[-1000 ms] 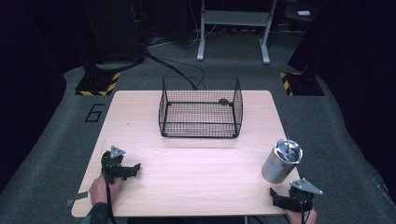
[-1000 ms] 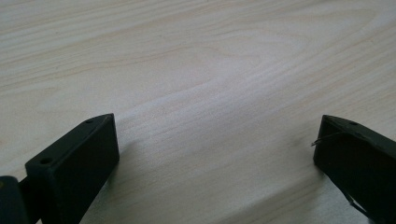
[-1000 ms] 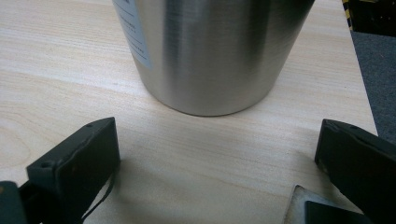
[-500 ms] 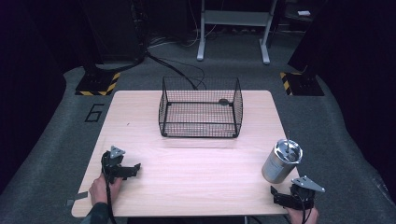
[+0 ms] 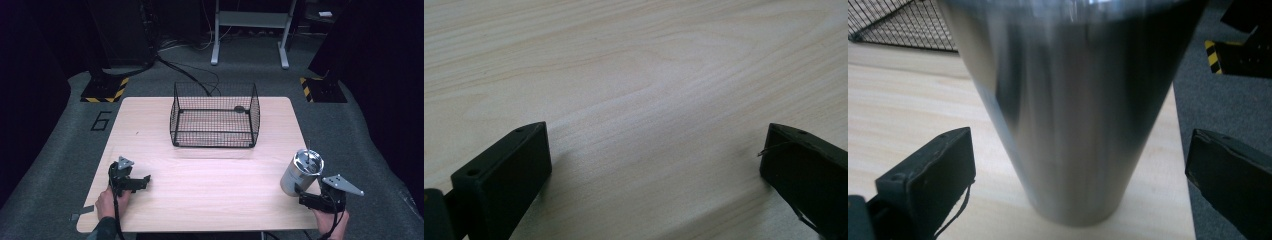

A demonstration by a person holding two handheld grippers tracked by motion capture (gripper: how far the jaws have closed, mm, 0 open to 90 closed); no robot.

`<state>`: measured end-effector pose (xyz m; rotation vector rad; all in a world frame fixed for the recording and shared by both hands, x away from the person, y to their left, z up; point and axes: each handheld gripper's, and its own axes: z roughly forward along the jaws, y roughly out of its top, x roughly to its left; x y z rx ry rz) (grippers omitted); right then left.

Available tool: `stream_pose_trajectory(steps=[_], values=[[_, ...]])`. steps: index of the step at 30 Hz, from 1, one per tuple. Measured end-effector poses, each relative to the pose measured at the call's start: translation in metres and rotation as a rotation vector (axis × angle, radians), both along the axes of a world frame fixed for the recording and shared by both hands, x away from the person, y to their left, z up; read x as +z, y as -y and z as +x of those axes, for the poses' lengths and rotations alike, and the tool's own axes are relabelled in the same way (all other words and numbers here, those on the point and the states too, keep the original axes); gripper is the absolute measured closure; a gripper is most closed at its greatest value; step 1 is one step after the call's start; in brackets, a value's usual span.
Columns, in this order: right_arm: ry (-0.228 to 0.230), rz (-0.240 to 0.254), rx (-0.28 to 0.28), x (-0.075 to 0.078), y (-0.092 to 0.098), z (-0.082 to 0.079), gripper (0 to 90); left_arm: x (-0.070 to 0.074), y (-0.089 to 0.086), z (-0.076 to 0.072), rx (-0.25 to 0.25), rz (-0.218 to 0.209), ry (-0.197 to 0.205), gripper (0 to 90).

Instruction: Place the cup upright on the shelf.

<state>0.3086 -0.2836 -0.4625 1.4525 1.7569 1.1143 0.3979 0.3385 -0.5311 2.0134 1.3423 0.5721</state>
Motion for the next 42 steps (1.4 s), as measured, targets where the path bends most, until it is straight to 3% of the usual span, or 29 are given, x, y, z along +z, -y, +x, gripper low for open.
stream_pose_trajectory(steps=[8, 16, 28, 42], values=[[0.037, -0.020, 0.017, 0.019, -0.008, 0.020, 0.0, 0.000, 0.000, 0.000, 0.000, 0.000, 0.001, 0.1], [0.057, -0.009, 0.009, 0.020, -0.012, 0.031, 0.0, 0.000, 0.000, 0.000, 0.000, 0.000, 0.000, 0.1], [0.108, -0.024, -0.007, 0.017, -0.014, 0.035, 3.2, -0.001, 0.000, 0.000, 0.004, -0.004, 0.011, 0.1], [0.105, -0.047, 0.003, 0.021, -0.016, 0.036, 3.6, -0.001, 0.001, 0.000, 0.005, -0.005, 0.008, 0.1]])
